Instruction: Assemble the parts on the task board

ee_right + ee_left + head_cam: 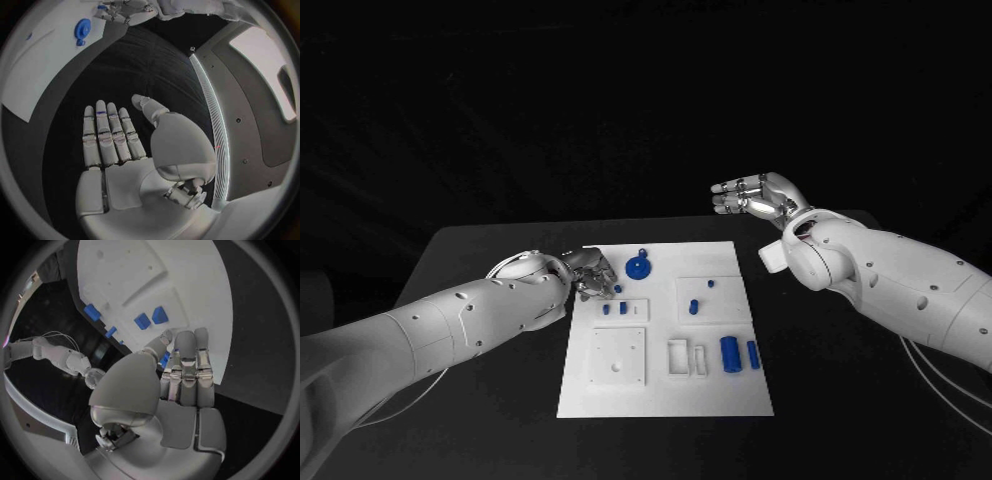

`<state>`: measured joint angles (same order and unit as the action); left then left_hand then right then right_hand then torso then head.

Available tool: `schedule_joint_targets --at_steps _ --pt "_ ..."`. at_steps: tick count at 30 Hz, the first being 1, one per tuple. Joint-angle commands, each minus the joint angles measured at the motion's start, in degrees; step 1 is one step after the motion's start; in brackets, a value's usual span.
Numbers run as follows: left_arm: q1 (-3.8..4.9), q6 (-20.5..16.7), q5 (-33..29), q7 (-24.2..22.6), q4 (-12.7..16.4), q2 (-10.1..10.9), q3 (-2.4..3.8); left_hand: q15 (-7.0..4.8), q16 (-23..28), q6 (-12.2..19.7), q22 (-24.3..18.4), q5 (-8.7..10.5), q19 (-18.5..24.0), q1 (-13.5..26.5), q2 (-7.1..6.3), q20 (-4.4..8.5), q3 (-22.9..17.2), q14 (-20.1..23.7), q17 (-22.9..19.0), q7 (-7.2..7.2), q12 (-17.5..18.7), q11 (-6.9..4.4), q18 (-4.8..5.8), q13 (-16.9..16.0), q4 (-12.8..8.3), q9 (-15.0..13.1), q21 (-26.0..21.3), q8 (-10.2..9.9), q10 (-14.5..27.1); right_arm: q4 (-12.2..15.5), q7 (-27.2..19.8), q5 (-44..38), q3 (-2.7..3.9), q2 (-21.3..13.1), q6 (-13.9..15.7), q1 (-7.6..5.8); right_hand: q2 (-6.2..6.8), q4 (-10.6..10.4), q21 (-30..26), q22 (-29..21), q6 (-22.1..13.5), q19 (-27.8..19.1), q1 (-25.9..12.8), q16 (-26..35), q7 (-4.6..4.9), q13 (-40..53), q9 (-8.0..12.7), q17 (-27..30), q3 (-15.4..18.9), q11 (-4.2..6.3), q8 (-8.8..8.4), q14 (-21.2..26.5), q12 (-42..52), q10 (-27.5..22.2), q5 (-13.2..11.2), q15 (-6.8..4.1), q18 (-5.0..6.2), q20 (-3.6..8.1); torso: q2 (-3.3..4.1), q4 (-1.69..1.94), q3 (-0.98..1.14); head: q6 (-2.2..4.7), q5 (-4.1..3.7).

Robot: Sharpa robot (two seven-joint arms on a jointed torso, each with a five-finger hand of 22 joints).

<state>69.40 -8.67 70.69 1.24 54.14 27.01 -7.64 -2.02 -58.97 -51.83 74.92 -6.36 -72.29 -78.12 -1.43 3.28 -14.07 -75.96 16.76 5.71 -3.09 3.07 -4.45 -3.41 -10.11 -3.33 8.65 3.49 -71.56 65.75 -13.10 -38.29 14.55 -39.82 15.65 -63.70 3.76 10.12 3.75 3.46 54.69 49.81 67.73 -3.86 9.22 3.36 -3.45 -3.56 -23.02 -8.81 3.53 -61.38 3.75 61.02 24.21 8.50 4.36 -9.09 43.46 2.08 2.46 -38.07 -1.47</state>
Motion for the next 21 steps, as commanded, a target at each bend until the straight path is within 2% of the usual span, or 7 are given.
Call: schedule_joint_targets --at_steps 1,5,8,10,11,17,21 --pt "-0.01 -2.1 0.5 0.4 -0.1 0.2 0.06 0.04 0.3 1.1 1.0 0.40 -0.4 0.1 -0.70 -0.20 0.3 -0.1 0.0 0.02 -0.2 0.16 -0.07 0.0 -0.3 0.1 -0.2 -0.3 0.1 0.0 0.2 -0.8 0.03 -0.1 -1.1 0.01 -0.27 0.2 -0.1 0.1 0.1 1.1 -0.1 0.3 0.04 -0.1 0.0 0.1 0.2 0.12 -0.09 0.2 -0.3 -0.4 0.1 0.25 0.31 -0.05 -0.02 -0.02 0.01 0.17 -0.12" --pt "0.00 -3.8 -0.1 -0.3 -0.7 0.6 0.14 0.19 0.4 0.3 1.0 0.33 -0.4 -0.1 -0.76 -0.31 0.4 0.0 0.0 0.21 -0.2 0.40 -0.14 0.0 -0.3 0.0 -0.3 -0.2 0.8 -0.4 0.7 -3.0 0.03 -0.2 -2.0 0.01 -0.22 0.9 0.1 0.2 3.0 3.0 0.3 0.1 -0.13 -0.1 -0.1 0.0 -0.3 0.48 0.04 -1.1 -0.3 0.7 -0.3 -0.20 0.57 0.32 0.00 -0.01 0.05 0.49 -0.13" --pt "0.04 -5.6 -1.7 -1.5 -1.5 1.0 0.24 0.68 1.9 -2.8 1.2 0.11 0.8 -0.7 -0.76 -0.67 -0.3 1.9 -0.7 1.67 -0.2 1.02 -0.26 0.0 -0.8 -0.1 -0.7 -0.1 1.5 -1.2 0.9 -6.9 0.02 -0.1 -3.2 0.01 -0.60 1.9 1.6 0.7 7.8 8.2 1.3 -1.5 -1.62 0.1 -1.0 -0.9 -1.7 2.82 1.09 -7.2 0.3 6.9 -0.8 -2.84 1.54 2.27 -0.06 -0.07 0.11 0.88 -0.25" --pt "0.13 -6.8 -4.1 -2.5 -2.0 1.4 0.39 0.75 3.1 -6.9 1.4 -0.59 1.2 -1.5 -0.64 -0.69 -1.1 2.7 -1.1 2.13 -0.3 1.26 -0.50 0.0 -1.5 -0.4 -0.6 0.6 1.4 -1.5 1.3 -9.6 0.02 -0.1 -4.3 0.01 -0.58 2.7 2.3 0.6 9.3 11.0 2.2 -1.9 -1.96 0.1 -1.3 -1.4 -1.8 3.54 1.00 -9.8 -0.2 9.1 -1.4 -4.01 1.55 3.45 -0.09 -0.10 0.08 1.14 -0.62" --pt "0.23 -7.4 -6.0 -3.1 -2.1 1.6 0.49 0.79 3.9 -7.4 1.5 -0.85 1.7 -1.5 -0.84 -0.76 -1.7 2.8 -1.5 2.13 -0.2 1.22 -0.59 0.0 -1.9 -0.3 -0.2 0.2 1.3 -1.6 1.5 -11.0 0.02 -0.2 -4.9 0.01 -0.64 3.2 2.5 0.6 9.9 12.2 2.8 -2.0 -2.05 0.1 -1.4 -1.6 -1.7 3.79 0.77 -11.0 -0.2 9.8 -1.7 -4.50 1.45 4.07 -0.08 -0.07 0.05 1.23 -0.69" --pt "1.64 -10.0 -22.0 -6.2 -1.9 3.6 0.93 0.92 6.1 -6.8 1.5 -1.43 3.6 -0.9 -1.19 -0.94 -3.4 2.7 -2.0 2.34 -0.2 1.53 -0.78 0.0 -3.0 -0.3 2.2 0.3 1.8 -1.6 3.3 -20.2 0.00 -0.3 -9.3 0.02 -1.05 4.4 2.7 0.4 8.5 15.5 4.0 -1.5 -1.41 0.1 -0.7 -2.7 -1.9 3.13 0.11 -14.0 -0.4 7.5 -2.1 -5.48 0.89 5.76 -0.01 -0.14 0.08 1.99 -0.83" --pt "3.10 -9.0 -32.7 -8.9 -0.1 5.9 1.46 1.46 12.2 -6.9 1.0 -1.09 6.7 -0.5 -0.60 -1.63 -3.3 4.5 -4.4 2.52 -0.3 2.02 -0.37 0.0 -2.8 -0.3 0.6 0.6 2.8 -1.3 4.5 -27.8 -0.11 -0.5 -10.4 0.17 -1.07 4.9 6.0 1.7 8.7 22.4 5.0 -4.4 -1.44 0.0 -0.5 -4.7 -0.8 3.57 0.14 -21.0 -0.4 7.4 -3.0 -7.77 2.42 8.09 -0.15 0.08 0.09 2.06 -1.09"
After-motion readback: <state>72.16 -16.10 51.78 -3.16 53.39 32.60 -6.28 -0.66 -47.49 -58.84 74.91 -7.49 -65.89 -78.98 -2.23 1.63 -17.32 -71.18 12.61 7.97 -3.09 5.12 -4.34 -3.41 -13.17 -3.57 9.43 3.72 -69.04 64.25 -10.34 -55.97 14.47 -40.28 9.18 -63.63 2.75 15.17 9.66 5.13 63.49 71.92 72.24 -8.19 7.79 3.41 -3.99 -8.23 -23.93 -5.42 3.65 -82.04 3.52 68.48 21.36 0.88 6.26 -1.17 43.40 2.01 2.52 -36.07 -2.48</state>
